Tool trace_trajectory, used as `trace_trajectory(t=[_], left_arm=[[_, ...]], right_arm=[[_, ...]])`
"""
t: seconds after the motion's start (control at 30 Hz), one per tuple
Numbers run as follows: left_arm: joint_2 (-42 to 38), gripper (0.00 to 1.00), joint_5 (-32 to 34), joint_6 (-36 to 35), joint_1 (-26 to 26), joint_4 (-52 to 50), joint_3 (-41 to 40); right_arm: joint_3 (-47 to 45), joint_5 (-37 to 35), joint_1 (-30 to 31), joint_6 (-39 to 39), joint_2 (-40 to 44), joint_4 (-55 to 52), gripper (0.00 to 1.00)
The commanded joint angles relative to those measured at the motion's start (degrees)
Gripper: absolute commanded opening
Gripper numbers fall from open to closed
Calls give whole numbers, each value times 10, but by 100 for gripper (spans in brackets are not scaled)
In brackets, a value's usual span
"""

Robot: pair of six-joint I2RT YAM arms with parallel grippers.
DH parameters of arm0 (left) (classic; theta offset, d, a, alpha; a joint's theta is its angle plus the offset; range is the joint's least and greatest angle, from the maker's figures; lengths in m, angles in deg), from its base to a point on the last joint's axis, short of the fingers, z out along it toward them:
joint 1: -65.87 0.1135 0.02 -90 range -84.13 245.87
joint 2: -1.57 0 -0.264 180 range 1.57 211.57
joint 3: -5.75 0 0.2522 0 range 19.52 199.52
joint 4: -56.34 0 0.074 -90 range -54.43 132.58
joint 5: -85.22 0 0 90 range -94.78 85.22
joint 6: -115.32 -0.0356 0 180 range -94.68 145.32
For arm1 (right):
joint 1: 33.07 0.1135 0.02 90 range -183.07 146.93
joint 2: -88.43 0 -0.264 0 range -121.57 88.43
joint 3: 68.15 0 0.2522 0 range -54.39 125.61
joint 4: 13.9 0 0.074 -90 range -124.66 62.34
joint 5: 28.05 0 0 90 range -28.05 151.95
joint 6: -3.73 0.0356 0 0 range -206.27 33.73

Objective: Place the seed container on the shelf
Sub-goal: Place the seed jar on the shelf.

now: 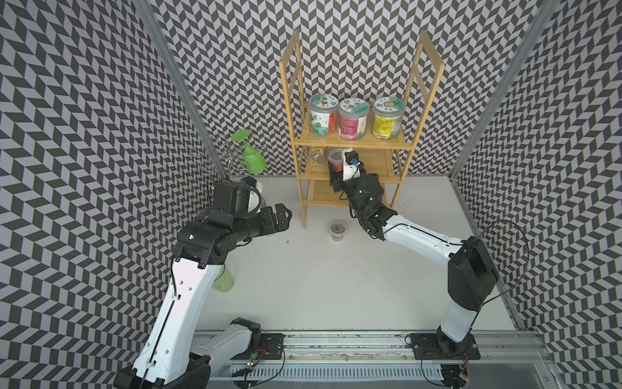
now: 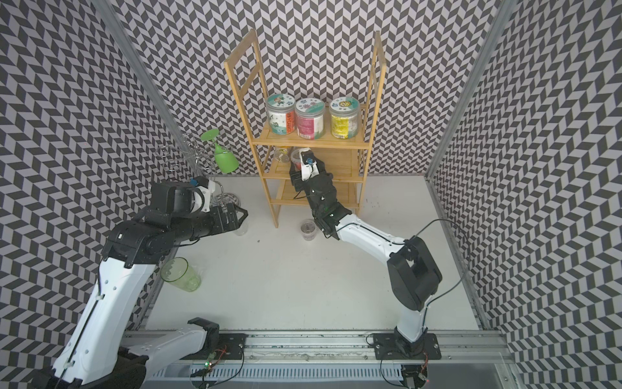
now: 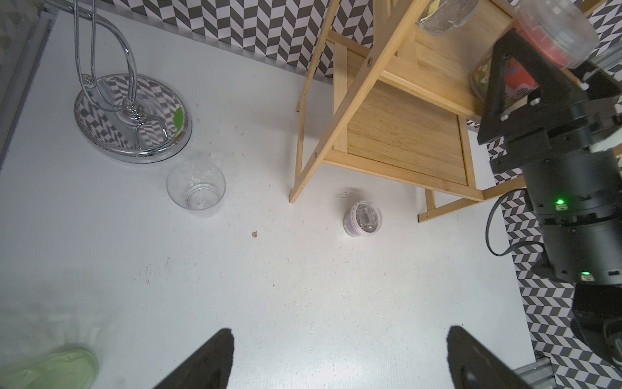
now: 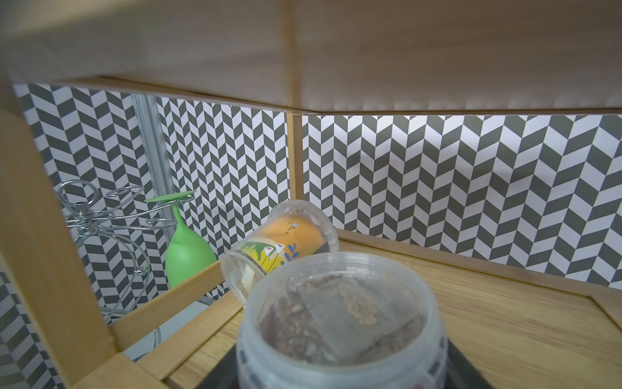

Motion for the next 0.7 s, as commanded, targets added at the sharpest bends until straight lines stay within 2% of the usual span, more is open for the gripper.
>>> trace_trajectory(t=[0.0,0.1,0.47,0.67], left_arm=[[-9,100,-3,0,5,13,-8],[-9,100,-4,0,5,14,-8],[-9,99,-8,1,5,16,-10],[-12,99,-10,2,5,18,-13]], right_arm=[[-17,-14,-2,12,11,4,71],[-24,-16,-2,11,15,4,71],[-50,-18,-2,7,43,-4,84],[-56,-23,-3,5,44,-6,85]])
